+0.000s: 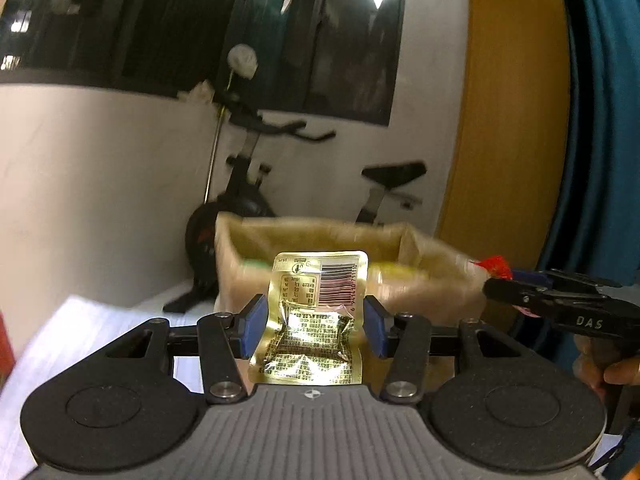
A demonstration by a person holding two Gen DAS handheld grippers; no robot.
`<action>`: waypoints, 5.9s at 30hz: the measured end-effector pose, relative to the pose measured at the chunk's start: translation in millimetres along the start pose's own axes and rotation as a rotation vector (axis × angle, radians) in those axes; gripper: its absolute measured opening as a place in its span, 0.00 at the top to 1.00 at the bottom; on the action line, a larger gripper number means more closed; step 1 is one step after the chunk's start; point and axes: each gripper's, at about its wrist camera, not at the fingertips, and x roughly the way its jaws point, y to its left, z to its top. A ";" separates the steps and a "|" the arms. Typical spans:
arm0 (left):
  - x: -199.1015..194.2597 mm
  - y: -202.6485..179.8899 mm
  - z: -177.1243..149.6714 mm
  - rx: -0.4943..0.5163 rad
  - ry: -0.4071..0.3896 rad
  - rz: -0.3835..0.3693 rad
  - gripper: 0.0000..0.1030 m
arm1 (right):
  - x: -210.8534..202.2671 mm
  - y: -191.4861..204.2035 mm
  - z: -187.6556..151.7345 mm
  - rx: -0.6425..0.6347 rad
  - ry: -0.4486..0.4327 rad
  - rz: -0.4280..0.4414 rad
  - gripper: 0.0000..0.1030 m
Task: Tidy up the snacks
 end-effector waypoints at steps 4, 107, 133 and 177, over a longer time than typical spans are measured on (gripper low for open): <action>23.9 -5.4 30.7 0.028 -0.041 -0.025 0.47 | 24.2 -9.9 28.3 -0.032 -0.029 -0.004 0.55; 77.1 24.5 -160.5 -0.205 0.559 0.076 0.57 | 13.2 -11.2 -133.0 0.302 0.419 -0.051 0.86; 57.0 25.3 -165.3 -0.226 0.536 0.110 0.59 | 6.2 2.5 -135.0 0.291 0.418 -0.051 0.87; 108.2 -9.7 73.3 -0.019 0.043 0.064 0.60 | 96.3 -33.7 48.8 0.270 0.075 0.019 0.87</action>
